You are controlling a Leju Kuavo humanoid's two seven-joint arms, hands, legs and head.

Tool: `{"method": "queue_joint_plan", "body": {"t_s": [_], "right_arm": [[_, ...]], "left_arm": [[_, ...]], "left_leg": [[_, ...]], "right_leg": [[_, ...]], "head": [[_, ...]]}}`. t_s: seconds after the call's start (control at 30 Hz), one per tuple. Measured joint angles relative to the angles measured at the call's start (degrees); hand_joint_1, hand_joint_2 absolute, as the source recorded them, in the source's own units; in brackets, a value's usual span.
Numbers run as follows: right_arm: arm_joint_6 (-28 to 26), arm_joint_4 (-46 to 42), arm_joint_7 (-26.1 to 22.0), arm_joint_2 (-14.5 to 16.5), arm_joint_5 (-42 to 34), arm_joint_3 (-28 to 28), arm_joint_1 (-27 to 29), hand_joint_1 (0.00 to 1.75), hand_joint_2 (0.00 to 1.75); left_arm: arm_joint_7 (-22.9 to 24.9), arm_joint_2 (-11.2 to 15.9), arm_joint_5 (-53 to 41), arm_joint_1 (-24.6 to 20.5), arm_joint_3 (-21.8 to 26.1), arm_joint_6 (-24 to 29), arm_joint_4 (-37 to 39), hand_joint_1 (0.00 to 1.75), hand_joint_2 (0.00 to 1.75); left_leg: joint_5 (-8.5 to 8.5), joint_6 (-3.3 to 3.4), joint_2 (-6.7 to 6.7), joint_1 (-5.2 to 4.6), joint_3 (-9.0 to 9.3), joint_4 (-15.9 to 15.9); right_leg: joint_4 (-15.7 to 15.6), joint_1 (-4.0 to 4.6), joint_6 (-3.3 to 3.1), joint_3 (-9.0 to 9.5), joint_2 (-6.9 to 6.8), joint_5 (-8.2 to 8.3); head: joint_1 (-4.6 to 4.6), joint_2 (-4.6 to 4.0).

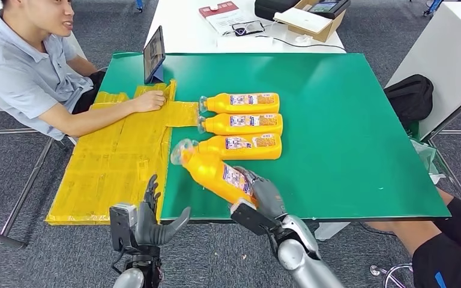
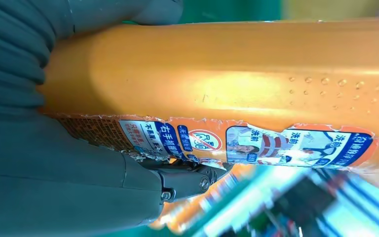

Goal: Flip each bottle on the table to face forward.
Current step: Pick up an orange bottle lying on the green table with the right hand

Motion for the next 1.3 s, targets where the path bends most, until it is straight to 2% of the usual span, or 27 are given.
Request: {"method": "queue_joint_plan", "body": {"t_s": [0.13,0.3,0.47,0.57,0.63,0.77,0.97,1.03,1.1,1.17,1.23,1.27,1.3], "right_arm": [[-2.7,-6.5,-2.1,2.2,-3.6,-2.4,3.4,1.75,1.75],[0.9,-8.2,-4.5,3.1,-3.7,-3.0,3.9,1.75,1.75],[0.3,-7.0,-7.3,4.3,2.1,0.4,3.6,1.75,1.75],[-0.7,-6.2,-7.9,4.9,3.3,3.2,3.6,1.75,1.75],[-0.9,-5.5,-7.9,5.1,3.5,5.0,3.6,1.75,1.75],[0.0,-3.2,-7.7,5.2,4.1,7.8,3.4,1.75,1.75],[-1.5,-0.2,-7.5,5.5,7.0,10.5,2.2,1.75,1.75],[-1.7,0.4,-7.1,5.6,7.6,11.3,1.9,1.75,1.75],[-1.8,0.9,-6.6,5.6,7.7,12.1,1.7,1.75,1.75],[-1.9,1.5,-6.1,5.6,7.7,12.7,1.4,1.75,1.75],[-2.1,1.9,-5.9,5.6,7.7,13.1,1.2,1.71,1.75],[-2.2,2.1,-5.9,5.6,7.7,13.2,1.1,1.61,1.75],[-2.4,2.2,-5.9,5.6,7.7,13.3,1.1,1.25,1.75]], "left_arm": [[-1.0,0.2,3.0,0.7,-0.9,-4.5,0.0,0.00,1.75],[-4.2,1.1,6.8,0.8,-4.4,-16.5,-1.1,0.00,1.75],[-0.9,1.5,14.5,0.3,-6.0,-25.3,-2.5,0.00,1.75],[0.3,1.5,17.4,0.0,-6.1,-27.2,-2.8,0.00,1.75],[-0.4,1.5,17.7,-0.1,-6.1,-27.8,-3.6,0.00,1.75],[-3.6,1.6,15.4,-0.1,-6.1,-26.9,-6.4,0.00,1.75],[-2.4,1.8,15.6,0.1,-5.8,-26.0,-7.7,0.00,1.75],[-2.3,1.8,15.5,0.1,-5.6,-25.2,-7.6,0.14,1.75],[-2.3,1.8,15.2,0.1,-5.4,-24.4,-7.5,0.95,1.75],[-2.3,1.8,14.9,0.3,-5.2,-23.9,-7.5,1.68,1.75],[-2.2,1.8,14.7,0.4,-5.1,-23.7,-7.4,1.75,1.75],[-2.2,1.8,14.6,0.4,-5.1,-23.7,-7.4,1.75,1.75],[-2.1,1.8,14.6,0.5,-5.1,-23.7,-7.3,1.75,1.75]], "left_leg": [[0.00,0.00,0.00,0.02,-0.16,0.0],[0.01,0.01,0.00,-0.03,-0.20,0.0],[0.02,0.01,0.00,-0.01,-0.18,0.0],[0.02,0.01,0.01,0.02,-0.18,0.0],[0.02,0.01,0.01,0.03,-0.19,0.0],[0.02,0.01,0.00,0.03,-0.22,0.0],[0.02,0.01,0.01,0.02,-0.21,0.0],[0.02,0.01,0.01,0.02,-0.21,0.0],[0.02,0.01,0.02,0.02,-0.21,0.0],[0.02,0.01,0.02,0.02,-0.21,0.0],[0.02,0.01,0.02,0.02,-0.22,0.0],[0.02,0.01,0.02,0.02,-0.22,0.0],[0.02,0.01,0.02,0.02,-0.22,0.0]], "right_leg": [[0.0,0.01,0.00,-0.13,-0.01,-0.01],[0.0,-0.04,0.00,-0.13,-0.01,0.00],[0.0,-0.02,0.01,-0.13,-0.01,0.01],[0.0,0.02,0.00,-0.14,-0.01,0.01],[0.0,0.03,0.00,-0.15,-0.01,0.00],[0.0,0.02,0.00,-0.16,-0.01,0.00],[0.0,0.00,-0.01,-0.17,-0.01,0.00],[0.0,0.00,0.00,-0.17,0.00,0.00],[0.0,0.00,0.00,-0.18,0.00,0.00],[0.0,0.01,-0.01,-0.20,0.00,0.00],[0.0,0.01,-0.01,-0.21,0.00,0.00],[0.0,0.01,-0.01,-0.21,0.00,0.00],[0.0,0.00,-0.01,-0.21,0.00,0.00]], "head": [[0.01,0.00],[0.03,0.00],[0.02,0.00],[0.02,0.00],[0.02,0.00],[0.03,0.00],[0.02,0.00],[0.02,0.00],[0.02,0.00],[0.01,0.00],[0.02,0.00],[0.02,0.00],[0.02,0.00]]}}
